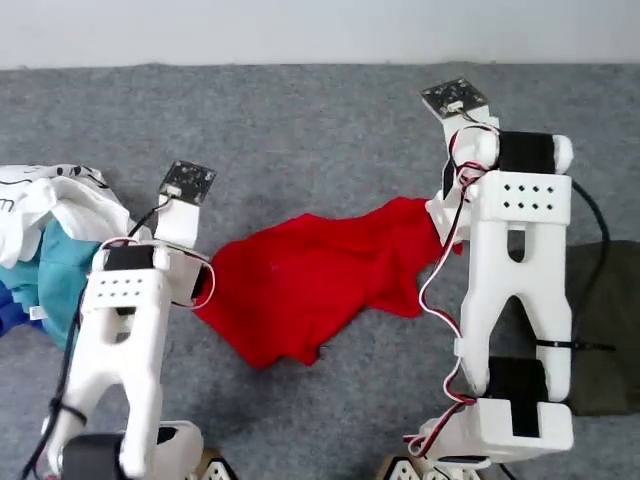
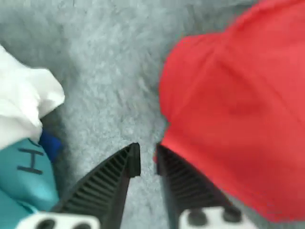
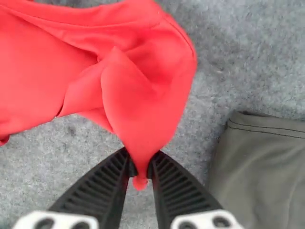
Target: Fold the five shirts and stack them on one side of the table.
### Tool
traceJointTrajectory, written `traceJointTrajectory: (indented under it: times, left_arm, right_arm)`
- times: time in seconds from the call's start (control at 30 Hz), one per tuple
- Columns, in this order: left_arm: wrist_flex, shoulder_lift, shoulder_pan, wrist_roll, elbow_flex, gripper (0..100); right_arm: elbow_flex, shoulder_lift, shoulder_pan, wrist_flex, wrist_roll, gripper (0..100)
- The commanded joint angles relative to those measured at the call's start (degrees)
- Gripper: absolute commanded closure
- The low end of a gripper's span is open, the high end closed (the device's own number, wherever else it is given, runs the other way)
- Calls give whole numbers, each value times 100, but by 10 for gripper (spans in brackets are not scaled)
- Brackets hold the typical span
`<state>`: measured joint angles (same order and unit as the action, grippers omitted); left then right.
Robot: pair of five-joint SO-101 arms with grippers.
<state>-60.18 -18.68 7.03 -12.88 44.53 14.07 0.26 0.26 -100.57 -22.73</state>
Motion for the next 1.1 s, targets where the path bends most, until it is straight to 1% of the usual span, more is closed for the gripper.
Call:
traceJointTrajectory:
  times: [0.0,0.07,0.37,0.43,0.57,0.67,0.8,0.9,0.93,1.07]
  left_arm:
    - [264,695,193,571,-374,852]
    - [220,1240,202,651,-681,852]
    - [-651,3200,114,668,-2149,852]
    - [-905,3499,-35,668,-2360,874]
    - [-1169,3771,-475,659,-2554,983]
    - [-1257,3798,-747,633,-2554,984]
    - [-1424,3798,-967,299,-2563,986]
    - [-1477,3780,-853,308,-2642,986]
    - [-1609,3780,-765,308,-2730,986]
    - [-2611,3789,-475,255,-3213,985]
  right_arm:
    - [9,-57,40,-180,-79,988]
    - [9,-57,40,-180,-79,988]
    - [9,-22,40,-180,-70,988]
    - [9,-22,40,-180,-70,988]
    - [9,-13,40,-180,-62,988]
    - [9,-13,40,-180,-62,988]
    - [9,-13,40,-180,-53,988]
    - [9,-13,40,-180,-44,988]
    - [9,-13,40,-180,-44,988]
    - [9,-13,40,-180,-44,988]
